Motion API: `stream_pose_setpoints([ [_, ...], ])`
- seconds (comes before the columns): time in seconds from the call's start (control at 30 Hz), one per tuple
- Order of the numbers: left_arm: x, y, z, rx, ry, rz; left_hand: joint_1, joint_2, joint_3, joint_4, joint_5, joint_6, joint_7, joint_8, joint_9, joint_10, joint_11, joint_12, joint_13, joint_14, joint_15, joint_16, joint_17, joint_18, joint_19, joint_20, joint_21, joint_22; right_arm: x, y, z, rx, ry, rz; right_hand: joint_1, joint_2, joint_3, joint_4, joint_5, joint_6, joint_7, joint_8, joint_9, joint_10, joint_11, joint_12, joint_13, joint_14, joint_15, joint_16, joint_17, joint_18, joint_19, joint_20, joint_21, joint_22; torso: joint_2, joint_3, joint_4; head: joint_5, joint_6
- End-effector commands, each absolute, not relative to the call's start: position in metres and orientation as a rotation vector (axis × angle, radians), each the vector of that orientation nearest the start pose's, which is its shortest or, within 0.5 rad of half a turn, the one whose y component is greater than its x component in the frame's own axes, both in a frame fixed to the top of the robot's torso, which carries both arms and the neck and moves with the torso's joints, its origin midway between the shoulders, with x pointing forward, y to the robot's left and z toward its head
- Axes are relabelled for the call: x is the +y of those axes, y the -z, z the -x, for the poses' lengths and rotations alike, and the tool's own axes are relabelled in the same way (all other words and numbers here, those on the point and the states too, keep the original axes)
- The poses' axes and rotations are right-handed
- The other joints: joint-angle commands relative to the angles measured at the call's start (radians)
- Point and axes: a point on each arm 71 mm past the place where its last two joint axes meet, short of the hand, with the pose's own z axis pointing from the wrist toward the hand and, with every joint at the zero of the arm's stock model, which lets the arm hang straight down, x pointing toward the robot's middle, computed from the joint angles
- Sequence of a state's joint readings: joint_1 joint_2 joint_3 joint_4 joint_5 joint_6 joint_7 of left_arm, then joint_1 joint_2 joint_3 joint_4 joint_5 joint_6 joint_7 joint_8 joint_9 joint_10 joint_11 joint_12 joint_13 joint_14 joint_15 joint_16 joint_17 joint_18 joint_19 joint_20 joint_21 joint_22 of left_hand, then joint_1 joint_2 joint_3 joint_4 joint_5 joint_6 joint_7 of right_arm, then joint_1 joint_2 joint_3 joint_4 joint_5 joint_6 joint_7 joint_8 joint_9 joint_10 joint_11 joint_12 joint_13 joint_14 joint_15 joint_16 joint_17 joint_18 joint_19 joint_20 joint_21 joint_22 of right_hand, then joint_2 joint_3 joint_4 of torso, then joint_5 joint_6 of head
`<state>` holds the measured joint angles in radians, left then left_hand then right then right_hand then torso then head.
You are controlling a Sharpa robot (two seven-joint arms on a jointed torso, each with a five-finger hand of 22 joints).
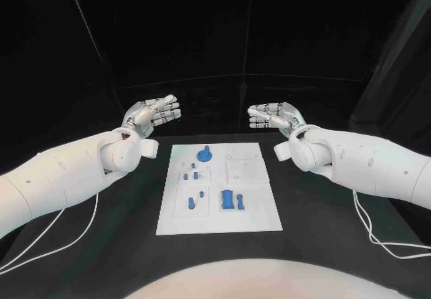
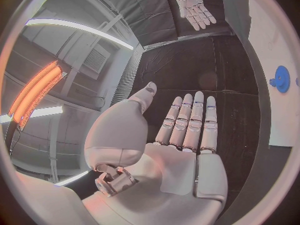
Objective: Assemble the parts on the task board
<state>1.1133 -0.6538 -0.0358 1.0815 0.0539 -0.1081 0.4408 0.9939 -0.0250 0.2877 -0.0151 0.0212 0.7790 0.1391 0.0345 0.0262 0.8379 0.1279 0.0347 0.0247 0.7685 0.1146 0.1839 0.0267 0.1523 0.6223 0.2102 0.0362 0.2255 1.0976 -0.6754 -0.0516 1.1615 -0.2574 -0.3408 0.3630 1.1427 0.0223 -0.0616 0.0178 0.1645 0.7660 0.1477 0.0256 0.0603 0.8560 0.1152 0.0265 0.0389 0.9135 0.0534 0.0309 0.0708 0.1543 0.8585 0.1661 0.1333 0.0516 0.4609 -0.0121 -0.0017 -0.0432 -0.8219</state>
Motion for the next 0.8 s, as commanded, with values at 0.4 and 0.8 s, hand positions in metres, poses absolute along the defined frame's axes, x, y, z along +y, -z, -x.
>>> stream_pose_setpoints([
  [0.4,0.212,0.238,-0.501,1.287,1.348,1.225,-0.571,0.025,-0.165,0.015,-0.021,-0.448,-0.139,-0.034,-0.026,-0.482,-0.128,-0.035,-0.025,-0.442,-0.115,-0.106,-0.027,-0.072,-0.358,-0.121,-0.036,-0.130,-0.200,0.231,-0.477,1.262,-1.241,-1.160,-0.658,-0.022,0.062,-0.018,-0.164,-0.441,-0.148,-0.026,-0.060,-0.493,-0.115,-0.027,-0.039,-0.526,-0.053,-0.031,-0.071,-0.073,-0.495,-0.095,-0.133,-0.052,0.063,0.0090,0.0012,0.033,0.167],
  [0.8,0.194,0.225,-0.465,1.223,1.238,1.210,-0.732,0.025,-0.211,0.015,-0.021,-0.574,-0.139,-0.034,-0.026,-0.617,-0.128,-0.035,-0.025,-0.566,-0.115,-0.184,-0.027,-0.152,-0.458,-0.210,-0.036,-0.226,-0.192,0.224,-0.462,1.218,-1.229,-1.209,-0.841,-0.022,0.062,-0.018,-0.164,-0.564,-0.148,-0.026,-0.060,-0.630,-0.115,-0.027,-0.039,-0.672,-0.053,-0.031,-0.071,-0.154,-0.631,-0.166,-0.133,-0.052,0.083,0.0121,0.0017,0.043,0.222],
])
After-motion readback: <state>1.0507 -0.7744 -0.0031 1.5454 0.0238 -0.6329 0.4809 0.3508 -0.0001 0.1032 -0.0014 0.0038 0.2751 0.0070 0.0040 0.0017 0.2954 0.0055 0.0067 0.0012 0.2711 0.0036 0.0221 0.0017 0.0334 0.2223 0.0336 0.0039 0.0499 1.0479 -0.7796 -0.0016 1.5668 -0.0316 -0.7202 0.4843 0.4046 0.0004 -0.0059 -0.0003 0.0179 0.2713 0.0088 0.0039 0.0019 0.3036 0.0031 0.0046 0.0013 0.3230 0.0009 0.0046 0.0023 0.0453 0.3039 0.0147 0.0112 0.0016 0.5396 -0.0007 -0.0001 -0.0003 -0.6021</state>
